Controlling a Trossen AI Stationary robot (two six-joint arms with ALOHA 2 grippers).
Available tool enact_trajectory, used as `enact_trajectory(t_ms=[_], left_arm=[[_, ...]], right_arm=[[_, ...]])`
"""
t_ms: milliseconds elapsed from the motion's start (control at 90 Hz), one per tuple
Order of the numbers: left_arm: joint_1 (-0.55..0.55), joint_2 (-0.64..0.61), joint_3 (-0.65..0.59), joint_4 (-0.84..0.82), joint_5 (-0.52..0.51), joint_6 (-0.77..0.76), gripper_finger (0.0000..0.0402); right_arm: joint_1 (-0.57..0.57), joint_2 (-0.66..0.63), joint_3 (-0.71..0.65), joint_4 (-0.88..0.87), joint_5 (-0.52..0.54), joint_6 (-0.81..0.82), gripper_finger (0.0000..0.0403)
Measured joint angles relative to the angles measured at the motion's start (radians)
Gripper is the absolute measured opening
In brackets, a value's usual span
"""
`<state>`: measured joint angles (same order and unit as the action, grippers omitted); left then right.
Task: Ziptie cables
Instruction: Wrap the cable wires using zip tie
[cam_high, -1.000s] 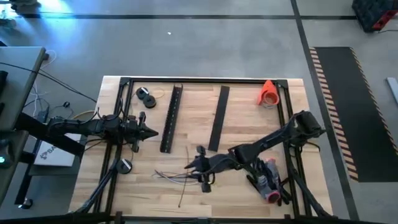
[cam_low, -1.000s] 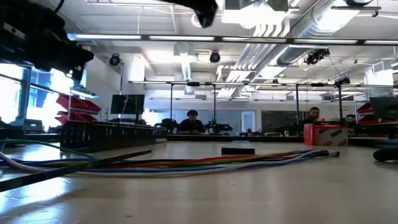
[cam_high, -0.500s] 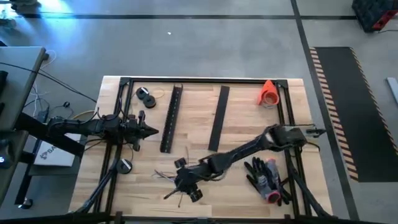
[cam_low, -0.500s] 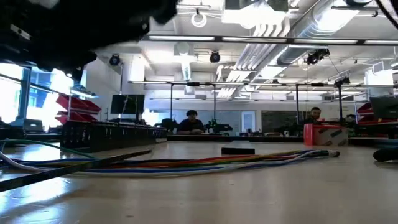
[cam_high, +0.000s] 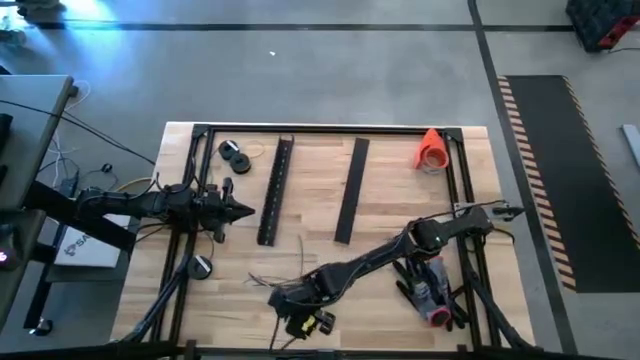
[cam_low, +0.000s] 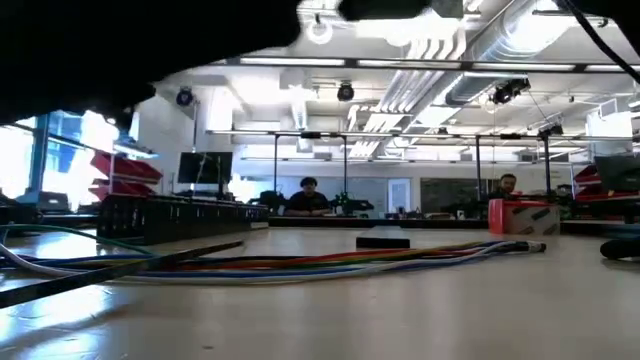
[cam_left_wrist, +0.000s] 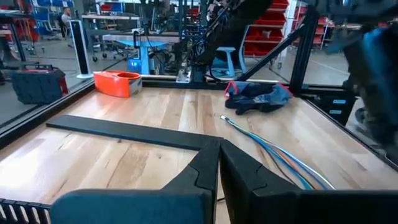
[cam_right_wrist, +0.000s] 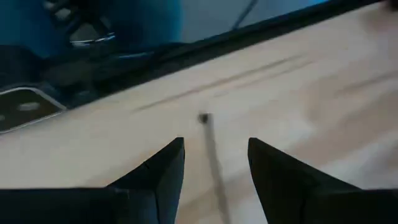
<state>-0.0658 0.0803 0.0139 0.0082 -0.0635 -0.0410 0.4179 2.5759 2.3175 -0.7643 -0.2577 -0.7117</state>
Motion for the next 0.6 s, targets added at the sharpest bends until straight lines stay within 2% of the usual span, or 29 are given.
enact_trajectory(t_ms=[156,322,600], left_arm=[[0.0,0.0,0.0,0.0,0.0,0.0,0.0],[0.0,0.0,0.0,0.0,0.0,0.0,0.0],[0.0,0.0,0.0,0.0,0.0,0.0,0.0]], right_arm=[[0.002,-0.003,-0.046,0.083,-0.043,0.038,0.0145],[0.021,-0.002,-0.083,0.091,-0.107,0.049,0.0147],[0.014,-0.003,-0.079,0.09,-0.066,-0.03,0.0144]])
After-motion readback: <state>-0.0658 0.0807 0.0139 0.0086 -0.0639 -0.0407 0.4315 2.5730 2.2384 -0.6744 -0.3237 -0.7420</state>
